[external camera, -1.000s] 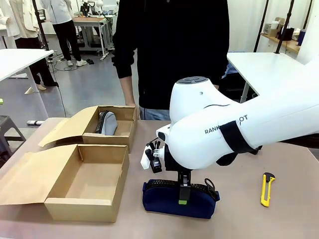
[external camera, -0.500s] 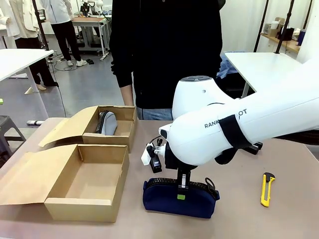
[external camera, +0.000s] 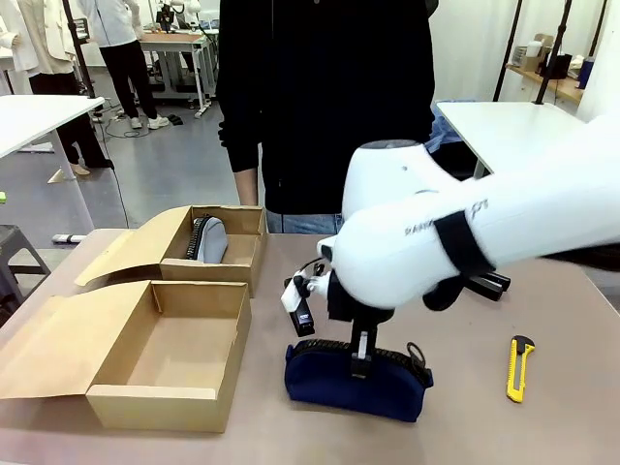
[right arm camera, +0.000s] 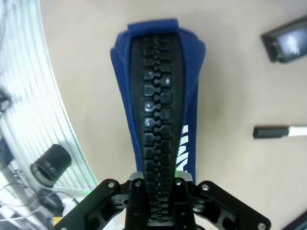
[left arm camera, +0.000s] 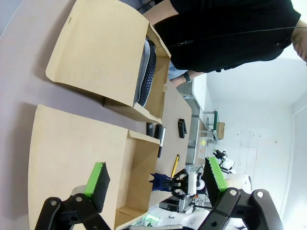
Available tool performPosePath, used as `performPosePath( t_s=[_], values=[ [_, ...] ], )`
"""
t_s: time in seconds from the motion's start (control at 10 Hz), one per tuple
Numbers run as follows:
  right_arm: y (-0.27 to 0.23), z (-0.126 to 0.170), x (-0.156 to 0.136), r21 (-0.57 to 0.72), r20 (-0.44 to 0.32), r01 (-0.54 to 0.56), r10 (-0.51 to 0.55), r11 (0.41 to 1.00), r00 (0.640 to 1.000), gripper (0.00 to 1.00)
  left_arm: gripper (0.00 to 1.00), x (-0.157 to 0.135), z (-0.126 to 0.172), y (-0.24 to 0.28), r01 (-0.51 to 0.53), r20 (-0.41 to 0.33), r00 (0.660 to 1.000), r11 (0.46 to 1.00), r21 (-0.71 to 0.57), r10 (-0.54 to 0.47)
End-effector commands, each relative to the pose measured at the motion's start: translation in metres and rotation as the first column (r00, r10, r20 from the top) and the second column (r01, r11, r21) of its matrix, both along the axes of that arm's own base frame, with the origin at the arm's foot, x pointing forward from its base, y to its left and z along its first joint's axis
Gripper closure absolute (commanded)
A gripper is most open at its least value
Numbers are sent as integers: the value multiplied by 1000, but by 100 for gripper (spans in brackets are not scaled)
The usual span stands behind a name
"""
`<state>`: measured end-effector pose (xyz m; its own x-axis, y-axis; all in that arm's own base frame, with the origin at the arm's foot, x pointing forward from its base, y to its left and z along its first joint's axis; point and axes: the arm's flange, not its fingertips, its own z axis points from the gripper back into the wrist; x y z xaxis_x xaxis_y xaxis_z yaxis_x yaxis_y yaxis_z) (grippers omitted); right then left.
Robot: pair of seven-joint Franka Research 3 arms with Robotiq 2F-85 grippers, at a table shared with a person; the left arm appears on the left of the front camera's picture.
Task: Place items inside the box.
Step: Pick up a Pencil pouch or Stapler and place it inside the Mailer Box closest to the robot.
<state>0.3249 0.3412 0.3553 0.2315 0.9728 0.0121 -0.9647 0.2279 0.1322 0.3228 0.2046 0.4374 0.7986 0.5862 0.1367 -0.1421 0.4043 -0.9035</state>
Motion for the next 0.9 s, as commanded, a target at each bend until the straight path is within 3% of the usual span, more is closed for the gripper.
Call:
performPosePath(
  t_s=[0.0,0.1,0.2,0.3,0.4,0.5,0.6,0.7,0.8],
  values=[
    [-43,76,1,10,-103,204,-202,979,974,100,0,-1,-1,1,12,25,1000,1000,0,-12],
    [-61,116,-13,-38,-150,325,-327,945,933,100,0,-1,-1,1,12,25,1000,1000,0,-12],
    [-73,149,-35,-9,-122,423,-421,906,899,100,0,-1,-1,1,12,25,1000,1000,0,-12],
    [-84,162,-52,26,-98,488,-484,872,870,100,0,-1,-1,1,12,25,1000,1000,0,-12],
    [-101,156,-54,42,-40,606,-605,794,796,100,0,-1,-1,1,12,25,1000,1000,0,-12],
    [-84,152,-34,-5,-121,387,-385,922,915,100,0,-1,-1,1,12,25,1000,1000,0,-12],
    [-84,152,-34,-5,-121,387,-385,922,915,100,0,-1,-1,1,12,25,1000,1000,0,-12],
    [-99,177,-55,22,-84,495,-492,869,867,93,0,-1,-1,1,12,25,1000,1000,0,-12],
    [-85,171,-51,36,-152,541,-530,841,834,93,0,-1,-1,1,12,25,1000,1000,0,-12]
  ],
)
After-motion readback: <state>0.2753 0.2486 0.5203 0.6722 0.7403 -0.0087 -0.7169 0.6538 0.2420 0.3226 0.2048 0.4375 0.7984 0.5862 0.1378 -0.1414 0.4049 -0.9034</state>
